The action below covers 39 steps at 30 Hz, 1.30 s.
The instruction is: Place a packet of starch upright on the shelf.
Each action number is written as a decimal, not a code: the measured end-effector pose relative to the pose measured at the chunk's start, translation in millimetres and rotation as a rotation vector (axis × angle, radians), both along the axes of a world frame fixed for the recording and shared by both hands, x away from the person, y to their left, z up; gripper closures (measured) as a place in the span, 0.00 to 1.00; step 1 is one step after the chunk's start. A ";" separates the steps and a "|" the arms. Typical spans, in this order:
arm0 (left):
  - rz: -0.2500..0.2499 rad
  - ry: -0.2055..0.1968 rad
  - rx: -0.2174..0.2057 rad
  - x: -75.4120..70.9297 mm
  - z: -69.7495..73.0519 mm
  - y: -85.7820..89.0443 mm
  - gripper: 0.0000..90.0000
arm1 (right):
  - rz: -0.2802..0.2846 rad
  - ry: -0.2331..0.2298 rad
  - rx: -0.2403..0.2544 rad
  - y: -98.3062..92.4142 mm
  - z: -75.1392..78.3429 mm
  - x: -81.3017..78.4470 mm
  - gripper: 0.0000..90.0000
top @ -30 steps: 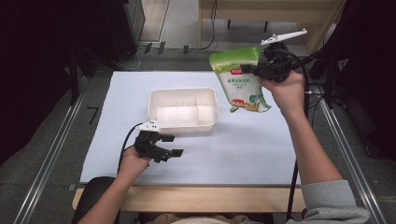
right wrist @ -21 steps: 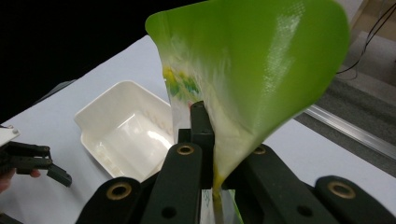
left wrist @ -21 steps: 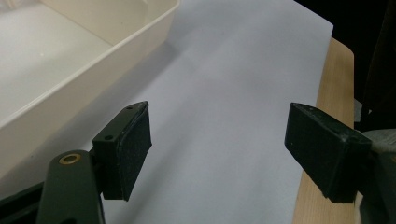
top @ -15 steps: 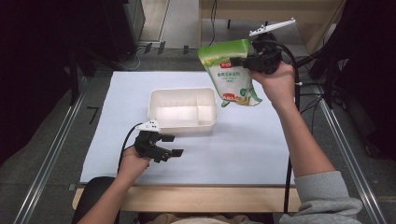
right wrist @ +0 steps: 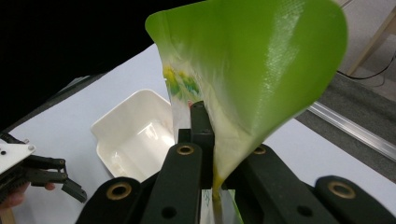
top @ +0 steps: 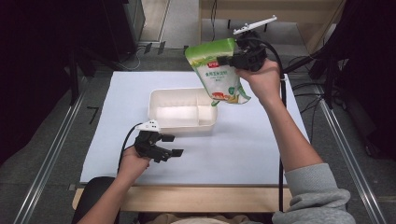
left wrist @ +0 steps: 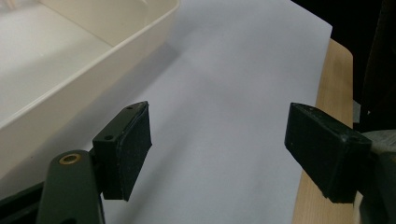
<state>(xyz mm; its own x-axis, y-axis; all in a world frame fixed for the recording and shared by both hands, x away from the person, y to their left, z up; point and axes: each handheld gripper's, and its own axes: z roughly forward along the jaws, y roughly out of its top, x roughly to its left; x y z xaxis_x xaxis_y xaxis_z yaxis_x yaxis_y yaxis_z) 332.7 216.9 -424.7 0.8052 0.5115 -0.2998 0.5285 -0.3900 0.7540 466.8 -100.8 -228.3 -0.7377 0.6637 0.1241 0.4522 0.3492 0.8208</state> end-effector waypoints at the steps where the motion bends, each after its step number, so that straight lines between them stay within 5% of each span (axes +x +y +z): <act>1: 0.000 -0.001 -0.003 0.0 -0.2 0.0 0.26 | 0.002 0.000 -0.001 2.1 0.2 0.4 1.00; 21: -0.002 0.002 -0.003 -0.1 0.3 0.5 0.26 | 0.038 0.001 -0.021 46.6 6.5 15.7 1.00; 39: -0.008 0.001 -0.010 -0.2 0.4 1.0 0.26 | 0.082 0.028 -0.039 104.0 -8.9 28.5 1.00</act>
<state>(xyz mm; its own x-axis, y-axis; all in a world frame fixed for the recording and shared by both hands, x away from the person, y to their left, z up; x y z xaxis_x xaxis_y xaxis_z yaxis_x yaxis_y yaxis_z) 332.6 217.9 -424.3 0.8092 0.5016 -0.3058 0.5260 -0.3867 0.7575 495.3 3.2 -237.2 -0.7865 0.6057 0.1207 0.4434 0.4179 0.7929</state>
